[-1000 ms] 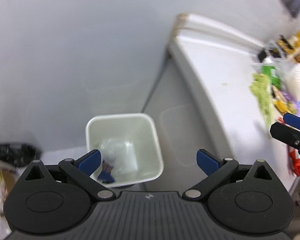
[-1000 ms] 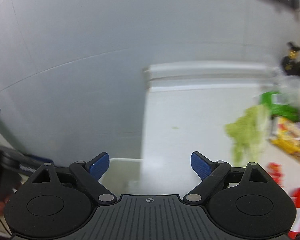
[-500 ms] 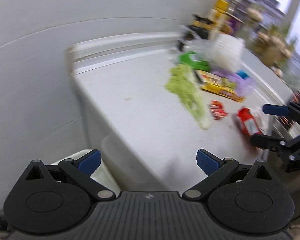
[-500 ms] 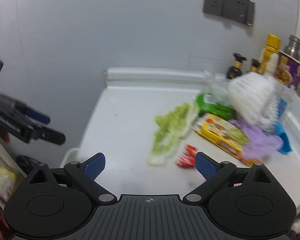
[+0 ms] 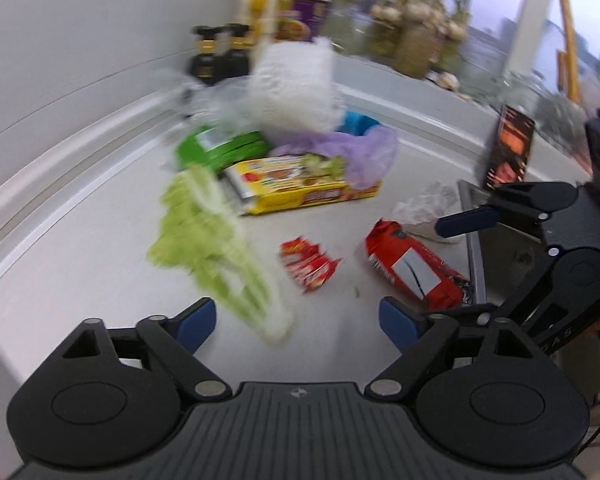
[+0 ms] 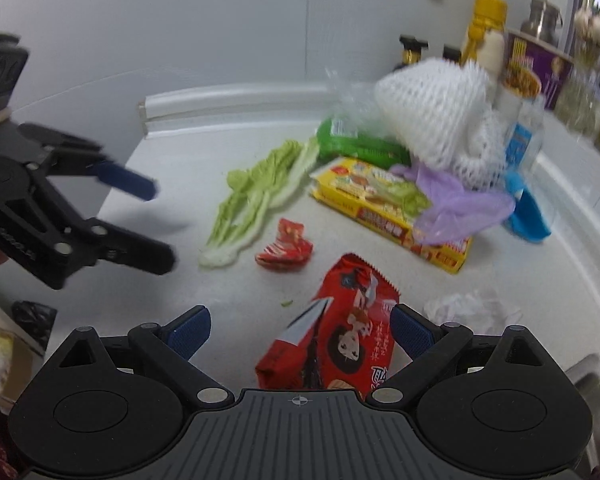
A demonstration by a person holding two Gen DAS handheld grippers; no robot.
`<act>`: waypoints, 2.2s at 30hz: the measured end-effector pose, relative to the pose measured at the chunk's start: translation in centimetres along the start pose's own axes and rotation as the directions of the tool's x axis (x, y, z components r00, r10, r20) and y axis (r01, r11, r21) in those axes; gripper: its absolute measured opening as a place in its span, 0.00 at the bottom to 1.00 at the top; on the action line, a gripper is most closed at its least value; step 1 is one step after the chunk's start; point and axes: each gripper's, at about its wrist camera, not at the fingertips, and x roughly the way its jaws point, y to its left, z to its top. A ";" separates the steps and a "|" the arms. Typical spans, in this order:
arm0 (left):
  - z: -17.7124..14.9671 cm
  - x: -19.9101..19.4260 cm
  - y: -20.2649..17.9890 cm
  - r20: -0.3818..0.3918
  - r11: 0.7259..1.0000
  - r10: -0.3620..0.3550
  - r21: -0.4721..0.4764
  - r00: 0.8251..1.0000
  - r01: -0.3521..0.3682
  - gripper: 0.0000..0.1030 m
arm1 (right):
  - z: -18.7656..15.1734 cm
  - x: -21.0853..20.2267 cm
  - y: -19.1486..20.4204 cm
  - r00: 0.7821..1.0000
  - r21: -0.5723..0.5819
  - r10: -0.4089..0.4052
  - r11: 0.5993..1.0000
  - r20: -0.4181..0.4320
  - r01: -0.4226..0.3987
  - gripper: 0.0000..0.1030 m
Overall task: Collect trash
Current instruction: 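Grasp the small red packet with the left gripper while the right grasps the large red packet, then carry both red snack packets in the grippers over the white bin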
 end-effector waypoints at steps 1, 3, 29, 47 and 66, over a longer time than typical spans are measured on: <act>0.4 0.6 0.0 -0.006 1.000 -0.013 0.019 1.000 0.013 0.79 | 0.0 0.2 -0.2 1.000 0.000 -0.003 1.000 -0.007 0.003 0.95; 1.0 1.8 0.1 -0.022 0.998 -0.031 0.050 0.999 0.032 0.75 | 0.1 0.6 -0.8 1.000 0.006 -0.008 1.000 -0.017 0.008 0.95; 3.4 6.2 0.4 -0.088 0.988 -0.076 0.129 0.993 0.087 0.24 | 0.3 2.7 -3.6 0.995 0.082 0.012 0.997 -0.097 -0.004 0.40; 2.5 1.0 1.6 -0.026 0.999 -0.035 -0.016 0.999 0.034 0.24 | 3.1 0.2 -1.4 0.999 0.040 -0.017 0.999 -0.041 0.019 0.36; -1.3 -5.9 3.4 0.036 0.984 0.022 -0.176 0.999 -0.015 0.24 | 5.3 -1.8 5.4 1.000 -0.002 0.008 1.000 -0.030 -0.008 0.36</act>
